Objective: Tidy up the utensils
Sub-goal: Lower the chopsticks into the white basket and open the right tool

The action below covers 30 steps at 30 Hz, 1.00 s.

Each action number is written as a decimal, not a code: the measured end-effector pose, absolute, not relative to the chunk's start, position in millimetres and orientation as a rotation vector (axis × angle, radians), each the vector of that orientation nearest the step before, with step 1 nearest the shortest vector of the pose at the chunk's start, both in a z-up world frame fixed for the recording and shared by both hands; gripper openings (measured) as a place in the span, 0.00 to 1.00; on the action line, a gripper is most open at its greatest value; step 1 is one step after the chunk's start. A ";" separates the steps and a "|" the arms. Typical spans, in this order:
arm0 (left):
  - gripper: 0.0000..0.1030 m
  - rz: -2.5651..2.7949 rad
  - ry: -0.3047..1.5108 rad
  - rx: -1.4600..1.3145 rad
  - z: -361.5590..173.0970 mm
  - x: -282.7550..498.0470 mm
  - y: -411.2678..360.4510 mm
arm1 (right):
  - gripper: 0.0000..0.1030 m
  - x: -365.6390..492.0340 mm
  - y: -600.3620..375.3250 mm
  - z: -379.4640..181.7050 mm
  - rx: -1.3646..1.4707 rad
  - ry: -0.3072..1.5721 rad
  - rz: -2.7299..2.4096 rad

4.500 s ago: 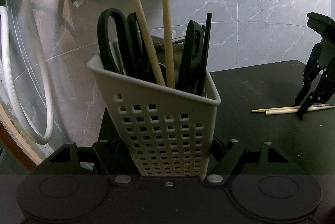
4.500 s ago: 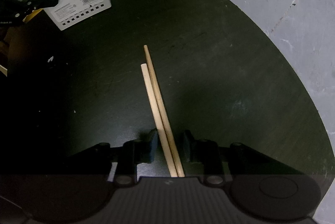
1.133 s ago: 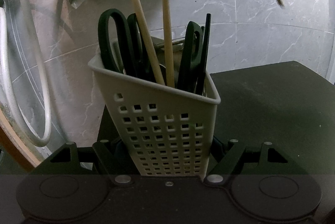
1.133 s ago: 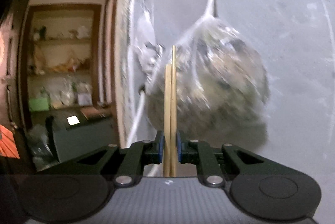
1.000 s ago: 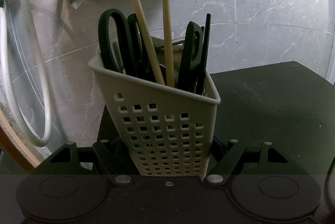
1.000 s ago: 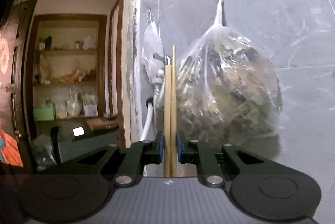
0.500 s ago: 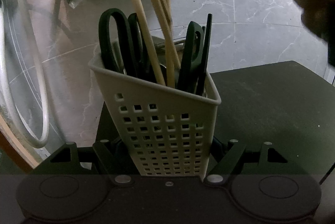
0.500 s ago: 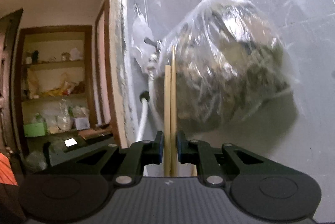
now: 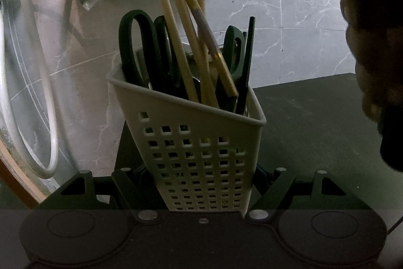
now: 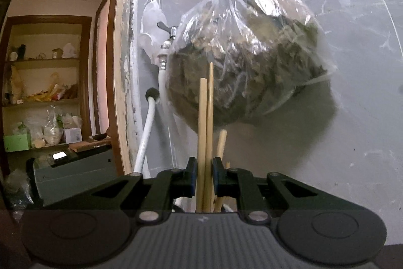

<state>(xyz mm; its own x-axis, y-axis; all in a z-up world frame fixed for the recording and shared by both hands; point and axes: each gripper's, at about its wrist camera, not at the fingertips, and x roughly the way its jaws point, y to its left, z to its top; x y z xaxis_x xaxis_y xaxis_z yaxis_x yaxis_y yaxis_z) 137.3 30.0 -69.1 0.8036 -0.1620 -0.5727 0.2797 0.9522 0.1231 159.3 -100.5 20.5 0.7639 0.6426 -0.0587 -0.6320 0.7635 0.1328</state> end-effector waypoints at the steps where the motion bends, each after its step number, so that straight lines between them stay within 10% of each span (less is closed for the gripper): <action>1: 0.76 -0.238 0.592 0.207 -69.3 137.4 30.1 | 0.14 157.7 -100.3 18.4 0.103 0.106 0.691; 23: 0.76 -0.242 0.588 0.209 -71.3 137.9 30.2 | 0.16 138.6 -107.9 -20.4 0.054 0.288 0.700; 30: 0.76 -0.247 0.584 0.207 -72.7 137.2 31.5 | 0.43 133.6 -108.8 -14.1 0.044 0.285 0.711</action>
